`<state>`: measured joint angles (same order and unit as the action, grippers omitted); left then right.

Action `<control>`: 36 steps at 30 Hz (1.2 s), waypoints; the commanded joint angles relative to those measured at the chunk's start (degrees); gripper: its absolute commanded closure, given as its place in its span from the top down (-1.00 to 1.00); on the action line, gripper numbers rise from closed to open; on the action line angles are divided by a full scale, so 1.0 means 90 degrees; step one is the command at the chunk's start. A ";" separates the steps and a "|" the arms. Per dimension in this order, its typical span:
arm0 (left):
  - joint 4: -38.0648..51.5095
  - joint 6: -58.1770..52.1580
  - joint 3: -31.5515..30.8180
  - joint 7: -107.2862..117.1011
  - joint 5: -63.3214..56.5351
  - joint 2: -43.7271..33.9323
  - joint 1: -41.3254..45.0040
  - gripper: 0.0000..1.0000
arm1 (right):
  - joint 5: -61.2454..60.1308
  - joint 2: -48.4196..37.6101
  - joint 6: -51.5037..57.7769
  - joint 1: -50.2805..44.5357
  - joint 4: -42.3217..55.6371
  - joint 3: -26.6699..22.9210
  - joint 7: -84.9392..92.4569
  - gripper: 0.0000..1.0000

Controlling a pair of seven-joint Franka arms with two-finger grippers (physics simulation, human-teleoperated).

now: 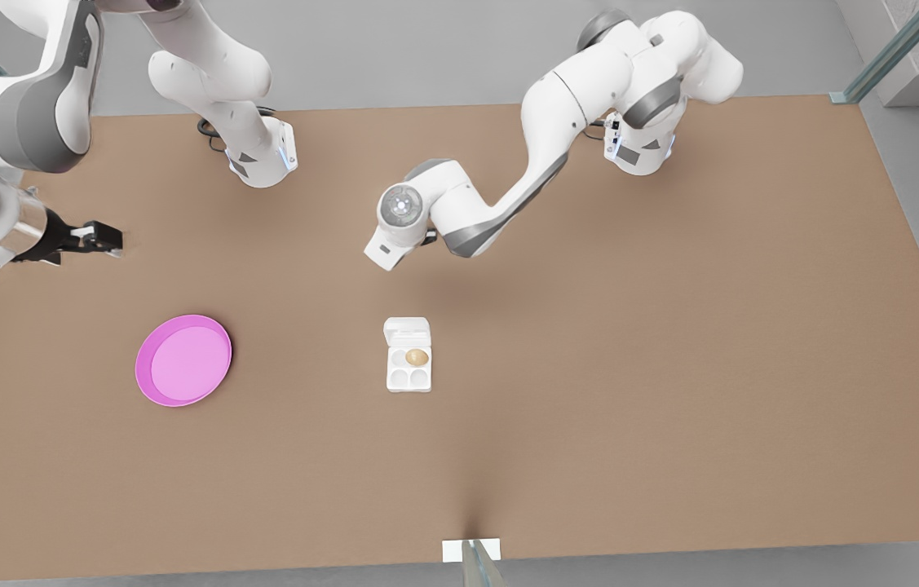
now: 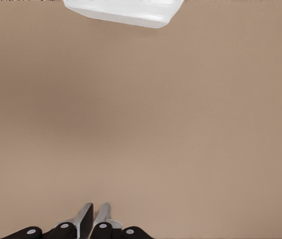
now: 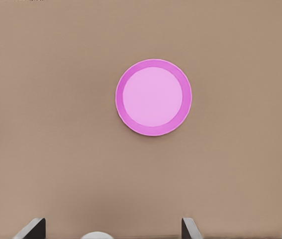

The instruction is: Pack egg into the box and close the box lid

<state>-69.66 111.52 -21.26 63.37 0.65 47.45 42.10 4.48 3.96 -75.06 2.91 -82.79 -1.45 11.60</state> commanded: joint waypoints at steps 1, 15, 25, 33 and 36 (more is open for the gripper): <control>0.0092 0.0099 -0.0001 0.0010 -0.0394 0.0128 0.0000 -0.57 | 0.0000 0.0019 0.0000 -0.0196 0.0010 0.0005 0.0010 1.00; 0.0650 0.0851 0.0683 -0.0332 -0.0658 0.0783 0.0000 -0.57 | 0.0147 0.0214 0.0020 -0.0264 0.0010 0.0015 0.0459 1.00; 0.0650 0.1085 0.0683 -0.0293 -0.0883 0.0988 -0.0010 -0.57 | 0.0147 0.0283 0.0020 -0.0264 0.0010 0.0015 0.0449 1.00; 0.0757 0.1085 0.0751 -0.0312 -0.0883 0.0978 -0.0059 -0.57 | 0.0234 0.0341 0.0020 -0.0362 0.0000 0.0015 0.0439 1.00; 0.0757 0.1105 0.0771 -0.0361 -0.0883 0.0978 -0.0283 -0.57 | 0.0234 0.0341 0.0020 -0.0411 -0.0020 0.0015 0.0449 1.00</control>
<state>-62.84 121.46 -14.28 60.07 -7.26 56.26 39.55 6.77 7.03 -74.88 -0.70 -82.97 -1.32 15.56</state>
